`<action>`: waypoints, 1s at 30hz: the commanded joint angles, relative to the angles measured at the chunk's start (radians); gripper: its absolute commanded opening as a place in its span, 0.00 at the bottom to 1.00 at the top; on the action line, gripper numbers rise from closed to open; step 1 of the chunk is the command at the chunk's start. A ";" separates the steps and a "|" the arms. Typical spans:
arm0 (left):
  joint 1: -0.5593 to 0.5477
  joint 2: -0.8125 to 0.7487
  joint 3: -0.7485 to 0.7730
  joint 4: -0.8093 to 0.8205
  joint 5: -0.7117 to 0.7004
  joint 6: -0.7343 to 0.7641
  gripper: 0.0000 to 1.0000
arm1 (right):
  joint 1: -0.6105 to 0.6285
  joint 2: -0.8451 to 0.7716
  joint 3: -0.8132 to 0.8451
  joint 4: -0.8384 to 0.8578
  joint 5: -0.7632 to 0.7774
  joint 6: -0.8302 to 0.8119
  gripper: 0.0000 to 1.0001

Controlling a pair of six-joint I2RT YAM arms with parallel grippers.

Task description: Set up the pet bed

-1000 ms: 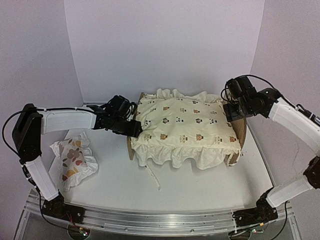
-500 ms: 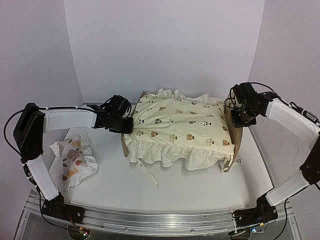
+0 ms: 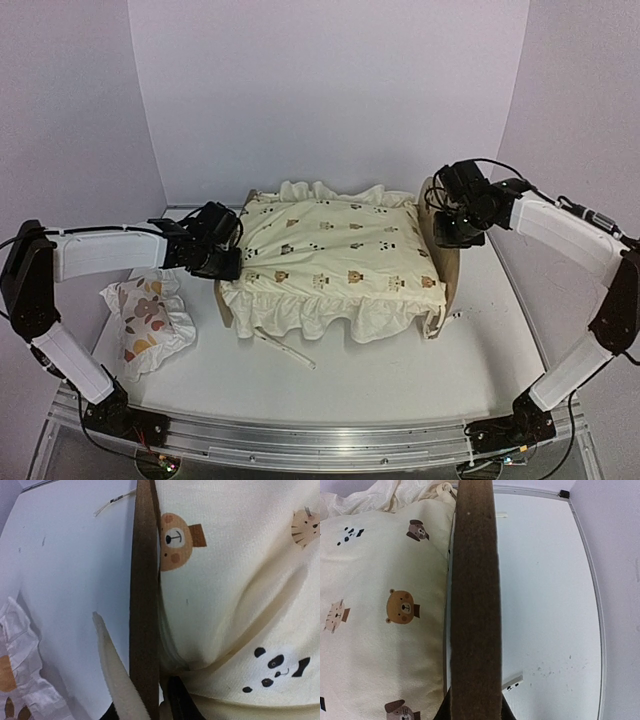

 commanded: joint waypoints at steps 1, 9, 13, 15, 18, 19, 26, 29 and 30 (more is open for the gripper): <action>-0.018 -0.118 -0.036 -0.034 -0.054 -0.018 0.27 | 0.145 0.137 0.063 0.044 -0.116 -0.057 0.01; -0.004 -0.212 -0.067 -0.086 -0.102 -0.010 0.61 | 0.180 0.183 0.093 0.062 -0.093 -0.016 0.11; -0.004 -0.254 -0.043 -0.116 -0.134 -0.002 0.83 | 0.180 0.157 0.082 0.061 -0.075 -0.037 0.25; -0.004 -0.273 -0.013 -0.141 -0.156 -0.002 0.90 | 0.180 0.140 0.082 0.061 -0.073 -0.050 0.33; -0.004 -0.300 0.046 -0.179 -0.179 0.014 0.94 | 0.180 0.104 0.080 0.061 -0.070 -0.072 0.51; -0.004 -0.308 0.073 -0.193 -0.179 0.022 0.95 | 0.180 0.086 0.076 0.061 -0.068 -0.080 0.55; -0.025 -0.344 0.217 -0.132 0.007 0.127 0.95 | 0.180 -0.114 -0.016 0.061 -0.018 -0.119 0.77; -0.089 -0.279 0.279 -0.097 0.066 0.160 0.95 | 0.180 -0.228 -0.104 0.060 -0.007 -0.108 0.79; -0.125 -0.250 0.313 -0.092 0.081 0.175 0.95 | 0.180 -0.273 -0.130 0.058 -0.012 -0.103 0.80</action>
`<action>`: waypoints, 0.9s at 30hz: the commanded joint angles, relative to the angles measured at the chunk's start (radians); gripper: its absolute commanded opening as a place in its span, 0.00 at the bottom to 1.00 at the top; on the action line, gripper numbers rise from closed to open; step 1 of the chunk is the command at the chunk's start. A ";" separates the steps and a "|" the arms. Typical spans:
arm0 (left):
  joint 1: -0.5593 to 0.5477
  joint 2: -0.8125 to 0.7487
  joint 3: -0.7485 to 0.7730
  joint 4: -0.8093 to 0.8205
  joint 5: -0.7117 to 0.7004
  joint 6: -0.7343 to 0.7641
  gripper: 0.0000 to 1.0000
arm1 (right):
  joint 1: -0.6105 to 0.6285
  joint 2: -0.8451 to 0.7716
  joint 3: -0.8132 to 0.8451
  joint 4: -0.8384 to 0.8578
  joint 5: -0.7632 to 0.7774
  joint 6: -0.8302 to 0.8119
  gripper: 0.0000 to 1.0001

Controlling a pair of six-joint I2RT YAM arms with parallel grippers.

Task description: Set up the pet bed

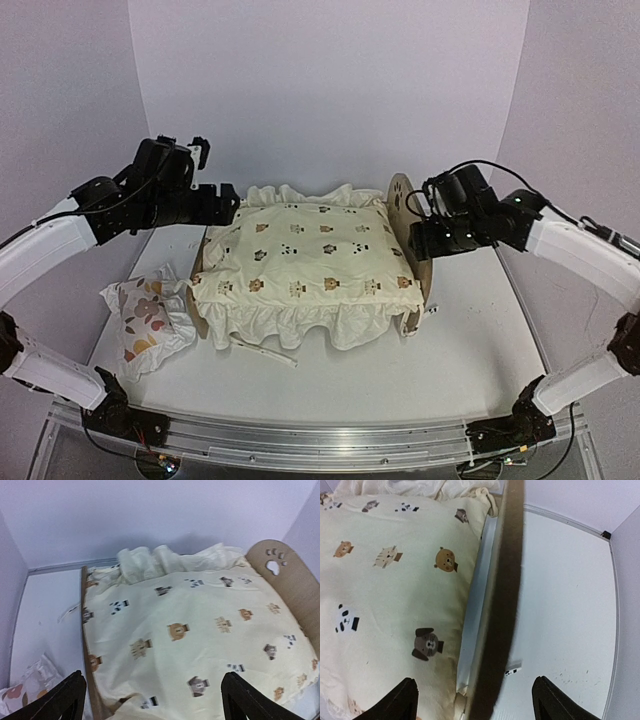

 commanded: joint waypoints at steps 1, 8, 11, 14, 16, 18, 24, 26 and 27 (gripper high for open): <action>-0.129 0.116 0.139 0.062 0.105 0.095 0.95 | 0.000 -0.203 -0.103 -0.003 -0.006 0.004 0.80; -0.352 0.409 0.352 0.152 0.256 0.261 0.90 | 0.001 -0.387 -0.254 -0.101 -0.171 0.076 0.78; -0.427 0.532 0.442 0.178 0.294 0.386 0.88 | 0.000 -0.439 -0.294 -0.130 -0.197 0.097 0.77; -0.507 0.663 0.538 0.169 0.235 0.510 0.88 | 0.000 -0.484 -0.322 -0.149 -0.187 0.108 0.75; -0.534 0.750 0.594 0.151 0.180 0.562 0.87 | 0.000 -0.506 -0.329 -0.159 -0.182 0.108 0.75; -0.550 0.822 0.666 0.124 0.135 0.592 0.85 | 0.000 -0.517 -0.331 -0.170 -0.184 0.109 0.75; -0.575 0.943 0.736 0.112 0.028 0.654 0.83 | 0.000 -0.525 -0.338 -0.187 -0.195 0.108 0.75; -0.576 0.965 0.743 0.110 -0.004 0.671 0.82 | 0.000 -0.529 -0.342 -0.188 -0.198 0.108 0.75; -0.576 0.978 0.750 0.108 -0.024 0.677 0.79 | 0.000 -0.532 -0.345 -0.189 -0.199 0.108 0.75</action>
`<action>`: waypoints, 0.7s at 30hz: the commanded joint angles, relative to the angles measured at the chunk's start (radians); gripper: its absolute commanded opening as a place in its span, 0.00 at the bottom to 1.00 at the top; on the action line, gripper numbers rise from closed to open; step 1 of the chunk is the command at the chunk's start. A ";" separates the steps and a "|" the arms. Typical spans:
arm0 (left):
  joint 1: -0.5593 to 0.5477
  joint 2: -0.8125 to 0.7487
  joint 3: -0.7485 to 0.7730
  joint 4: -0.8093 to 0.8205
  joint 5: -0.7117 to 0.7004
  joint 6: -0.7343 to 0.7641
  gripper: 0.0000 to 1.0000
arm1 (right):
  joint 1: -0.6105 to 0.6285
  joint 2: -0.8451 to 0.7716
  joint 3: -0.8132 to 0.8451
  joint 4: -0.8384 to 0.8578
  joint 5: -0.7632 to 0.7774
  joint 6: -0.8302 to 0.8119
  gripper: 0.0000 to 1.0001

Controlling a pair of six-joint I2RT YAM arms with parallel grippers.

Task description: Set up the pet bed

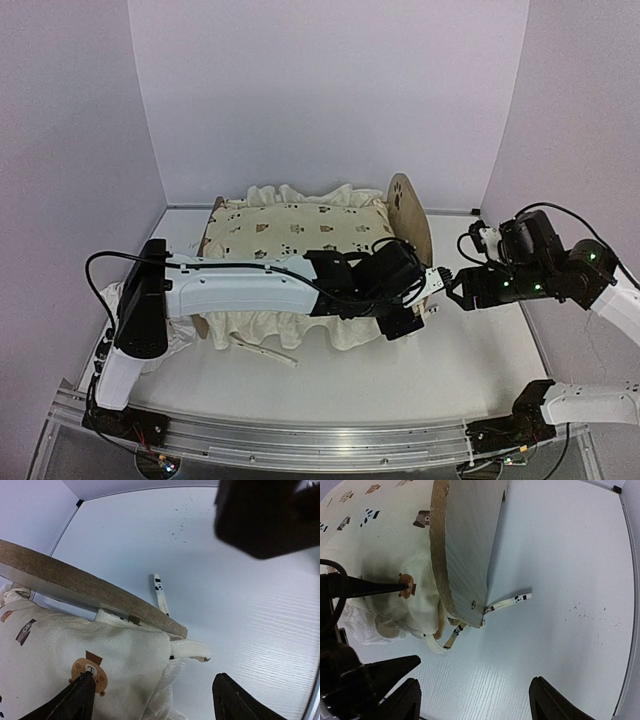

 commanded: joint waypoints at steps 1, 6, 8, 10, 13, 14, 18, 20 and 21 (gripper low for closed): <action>0.005 0.033 0.071 -0.009 -0.134 0.076 0.75 | 0.001 -0.017 -0.011 -0.017 -0.017 0.012 0.75; 0.004 0.059 0.076 0.021 -0.199 0.095 0.41 | 0.001 -0.031 -0.025 -0.017 -0.024 0.013 0.74; 0.004 0.062 0.074 0.035 -0.216 0.102 0.24 | 0.001 -0.033 -0.030 -0.017 -0.036 0.011 0.74; 0.004 0.045 0.057 0.060 -0.227 0.098 0.10 | 0.001 -0.036 -0.037 -0.015 -0.062 0.008 0.74; 0.005 -0.036 -0.034 0.165 -0.229 0.090 0.00 | 0.001 -0.035 -0.051 0.005 -0.119 -0.001 0.74; 0.006 -0.069 -0.070 0.195 -0.229 0.089 0.00 | 0.001 -0.034 -0.056 0.019 -0.143 -0.007 0.74; 0.007 -0.178 -0.135 0.259 -0.243 0.068 0.00 | 0.001 -0.035 -0.080 0.088 -0.260 -0.026 0.74; 0.011 -0.225 -0.174 0.284 -0.252 0.062 0.00 | 0.001 -0.031 -0.087 0.129 -0.311 -0.034 0.73; 0.012 -0.248 -0.194 0.298 -0.254 0.060 0.00 | 0.001 -0.030 -0.089 0.146 -0.323 -0.038 0.72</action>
